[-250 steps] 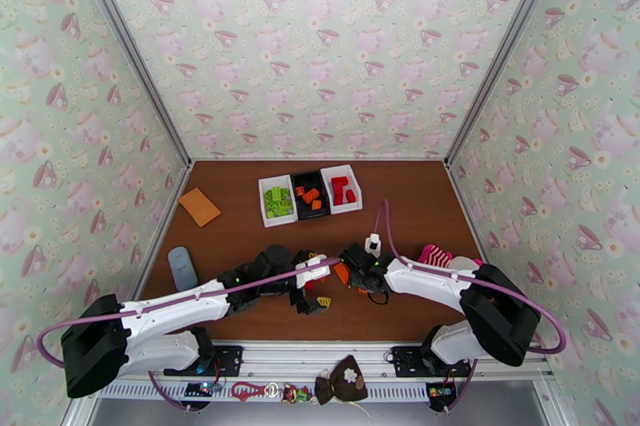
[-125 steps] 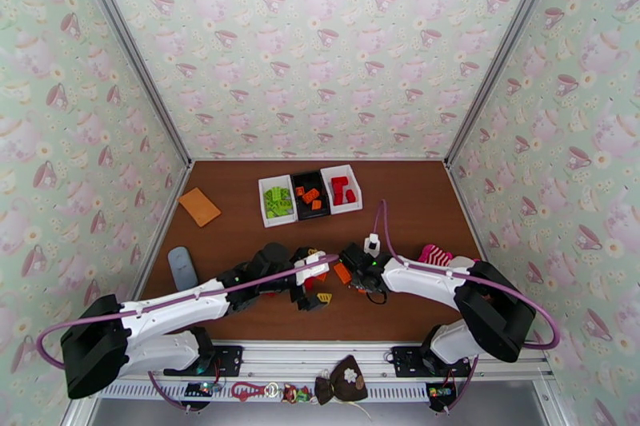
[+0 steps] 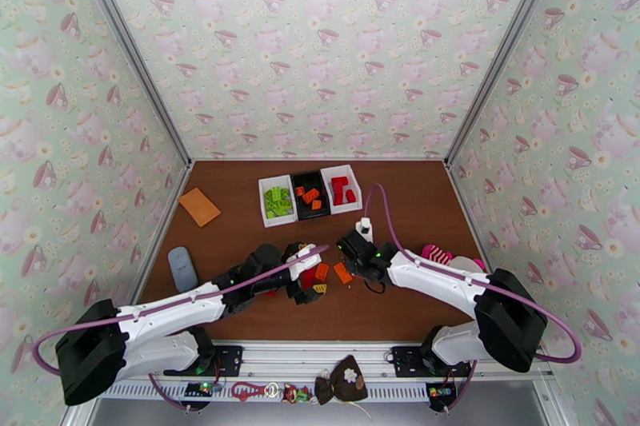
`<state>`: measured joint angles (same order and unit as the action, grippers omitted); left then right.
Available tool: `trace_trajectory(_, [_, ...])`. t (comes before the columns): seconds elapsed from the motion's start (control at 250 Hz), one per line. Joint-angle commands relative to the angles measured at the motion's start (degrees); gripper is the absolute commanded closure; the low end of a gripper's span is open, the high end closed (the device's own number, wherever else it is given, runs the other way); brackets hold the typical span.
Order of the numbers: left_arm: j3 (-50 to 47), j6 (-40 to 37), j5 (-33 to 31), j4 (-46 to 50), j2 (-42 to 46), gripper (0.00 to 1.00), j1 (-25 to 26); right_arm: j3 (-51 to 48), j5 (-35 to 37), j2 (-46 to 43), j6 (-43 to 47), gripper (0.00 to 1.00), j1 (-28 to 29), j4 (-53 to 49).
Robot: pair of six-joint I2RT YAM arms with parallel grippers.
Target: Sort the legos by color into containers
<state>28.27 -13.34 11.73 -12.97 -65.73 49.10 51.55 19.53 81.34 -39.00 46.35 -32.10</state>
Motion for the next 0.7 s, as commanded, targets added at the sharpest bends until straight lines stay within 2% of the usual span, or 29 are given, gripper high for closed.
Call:
trace_trajectory(0.0, [-1.3,5.0,-3.6,-3.8,1.5,0.00,-1.4,6.2,0.2,2.0,9.9,0.68,-1.6,4.5])
trace_trajectory(0.196, [-3.2,7.6,-6.7,-3.1,4.3,0.00,-3.0,17.7,-5.5,10.9,18.5,0.68,-5.4,9.5])
trace_trajectory(0.412, [-5.2,7.8,-7.1,0.4,8.8,0.00,-4.6,28.1,-9.2,22.5,24.9,0.67,-8.5,15.6])
trace_trajectory(0.696, [-5.8,6.0,-10.1,4.1,12.2,0.00,-6.2,39.5,-16.0,34.6,26.4,0.66,-9.2,20.1])
